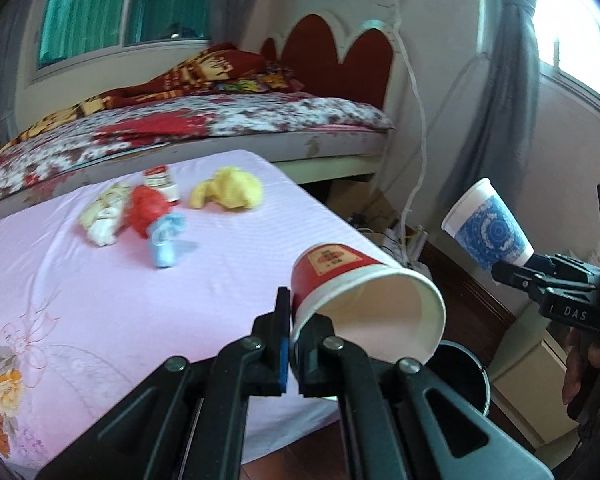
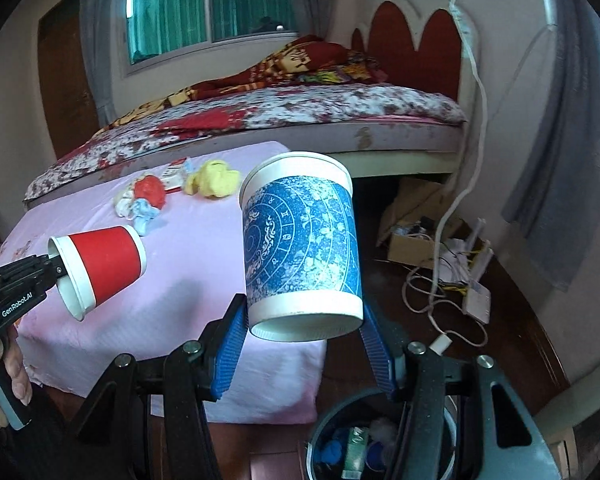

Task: Collect trash
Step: 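Lift both cups and carry them over the black bin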

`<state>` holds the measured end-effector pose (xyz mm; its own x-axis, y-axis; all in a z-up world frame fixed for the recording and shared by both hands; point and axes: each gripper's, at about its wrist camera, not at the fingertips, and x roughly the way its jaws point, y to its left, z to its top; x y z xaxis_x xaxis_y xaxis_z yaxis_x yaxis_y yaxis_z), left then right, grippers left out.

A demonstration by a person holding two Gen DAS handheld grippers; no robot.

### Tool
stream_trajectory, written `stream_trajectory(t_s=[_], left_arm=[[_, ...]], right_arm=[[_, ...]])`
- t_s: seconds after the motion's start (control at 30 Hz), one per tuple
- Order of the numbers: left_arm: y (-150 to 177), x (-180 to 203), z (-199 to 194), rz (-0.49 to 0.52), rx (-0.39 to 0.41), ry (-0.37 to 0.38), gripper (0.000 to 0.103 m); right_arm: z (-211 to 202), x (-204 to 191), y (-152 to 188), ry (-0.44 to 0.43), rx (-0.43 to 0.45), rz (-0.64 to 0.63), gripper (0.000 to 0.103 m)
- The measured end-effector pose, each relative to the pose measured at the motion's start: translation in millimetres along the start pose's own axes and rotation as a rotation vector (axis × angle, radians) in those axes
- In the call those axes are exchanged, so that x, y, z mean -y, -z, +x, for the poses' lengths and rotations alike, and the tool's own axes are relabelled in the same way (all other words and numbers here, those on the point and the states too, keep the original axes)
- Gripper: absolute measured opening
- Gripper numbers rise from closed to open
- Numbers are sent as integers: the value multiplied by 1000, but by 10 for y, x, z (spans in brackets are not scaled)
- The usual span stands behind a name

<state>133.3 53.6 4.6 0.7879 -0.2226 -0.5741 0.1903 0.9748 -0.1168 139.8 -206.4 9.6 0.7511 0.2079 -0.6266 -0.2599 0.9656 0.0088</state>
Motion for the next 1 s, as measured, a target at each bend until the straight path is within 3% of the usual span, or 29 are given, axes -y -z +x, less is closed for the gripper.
stream_trajectory(t_s=[0.5,1.0], left_arm=[[126,892,169,121,-42,113,3],[461,1546,521,215,-157,208,3]], right_arm=[[-311,585,386,90,-22,41,58],[-303,1008,1028,165,-147,20,58]])
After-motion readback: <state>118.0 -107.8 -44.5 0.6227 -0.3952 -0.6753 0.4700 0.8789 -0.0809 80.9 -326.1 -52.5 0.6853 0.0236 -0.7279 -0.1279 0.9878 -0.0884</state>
